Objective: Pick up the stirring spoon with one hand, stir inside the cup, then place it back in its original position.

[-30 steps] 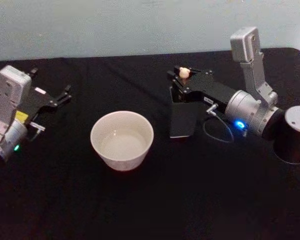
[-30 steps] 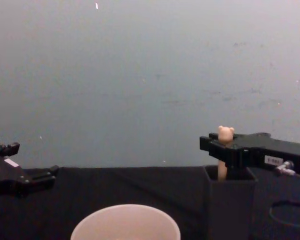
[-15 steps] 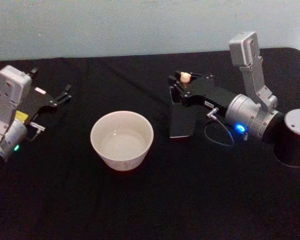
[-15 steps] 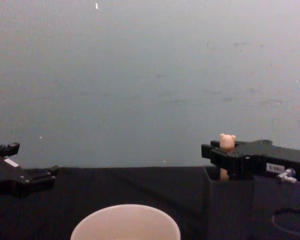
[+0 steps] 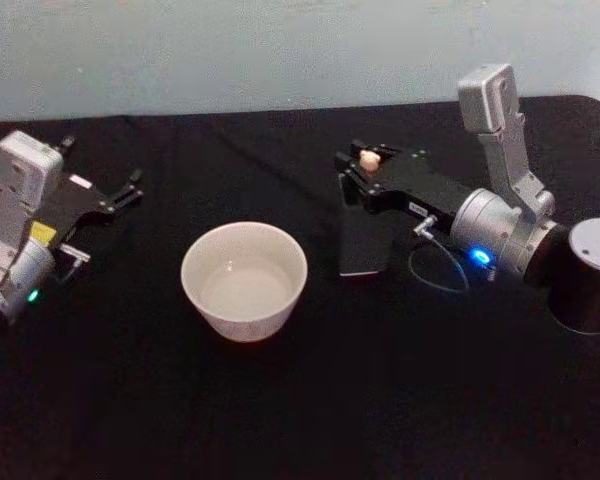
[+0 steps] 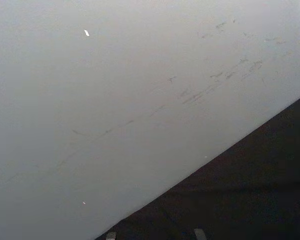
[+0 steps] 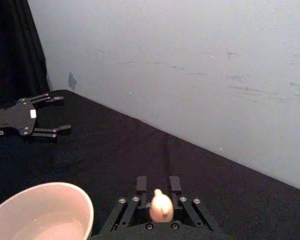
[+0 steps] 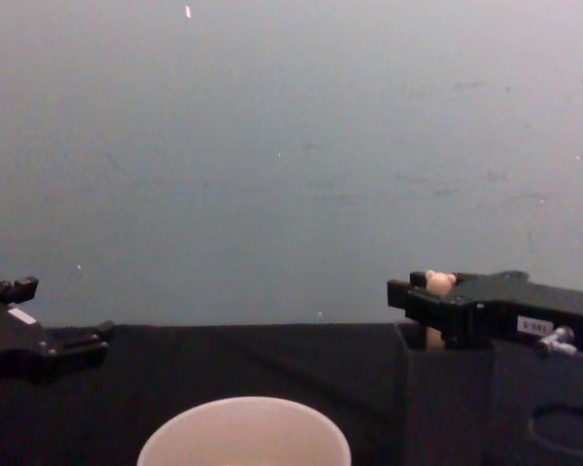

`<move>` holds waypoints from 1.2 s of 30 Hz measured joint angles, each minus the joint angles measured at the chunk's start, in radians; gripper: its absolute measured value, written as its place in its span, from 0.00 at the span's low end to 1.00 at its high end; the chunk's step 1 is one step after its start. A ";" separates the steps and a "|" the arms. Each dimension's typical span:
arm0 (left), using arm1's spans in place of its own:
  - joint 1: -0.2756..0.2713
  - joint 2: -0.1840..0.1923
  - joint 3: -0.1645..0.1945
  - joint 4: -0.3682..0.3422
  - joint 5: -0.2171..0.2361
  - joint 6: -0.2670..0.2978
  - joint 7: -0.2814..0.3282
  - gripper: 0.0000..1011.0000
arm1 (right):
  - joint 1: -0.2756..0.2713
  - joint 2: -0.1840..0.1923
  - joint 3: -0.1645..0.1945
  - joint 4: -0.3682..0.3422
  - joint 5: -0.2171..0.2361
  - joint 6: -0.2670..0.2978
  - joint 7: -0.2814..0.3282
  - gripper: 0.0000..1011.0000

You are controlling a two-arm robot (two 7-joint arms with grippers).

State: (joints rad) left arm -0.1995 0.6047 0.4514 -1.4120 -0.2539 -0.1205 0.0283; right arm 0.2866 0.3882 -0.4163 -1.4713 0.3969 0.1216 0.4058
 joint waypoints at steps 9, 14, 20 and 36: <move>0.000 0.000 0.000 0.000 0.000 0.000 0.000 0.99 | 0.001 0.000 0.000 0.000 0.001 -0.001 0.001 0.53; 0.000 0.000 0.000 0.000 0.000 0.000 0.000 0.99 | 0.001 0.000 0.000 0.000 0.002 -0.001 0.002 0.68; 0.000 0.000 0.000 0.000 0.000 0.000 0.000 0.99 | 0.001 0.000 0.000 0.000 0.003 -0.001 0.002 0.85; 0.000 0.000 0.000 0.000 0.000 0.000 0.000 0.99 | 0.005 -0.001 0.014 -0.004 0.013 -0.018 0.006 0.99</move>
State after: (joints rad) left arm -0.1995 0.6047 0.4514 -1.4120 -0.2539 -0.1205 0.0283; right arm 0.2915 0.3869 -0.4018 -1.4755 0.4104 0.1039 0.4121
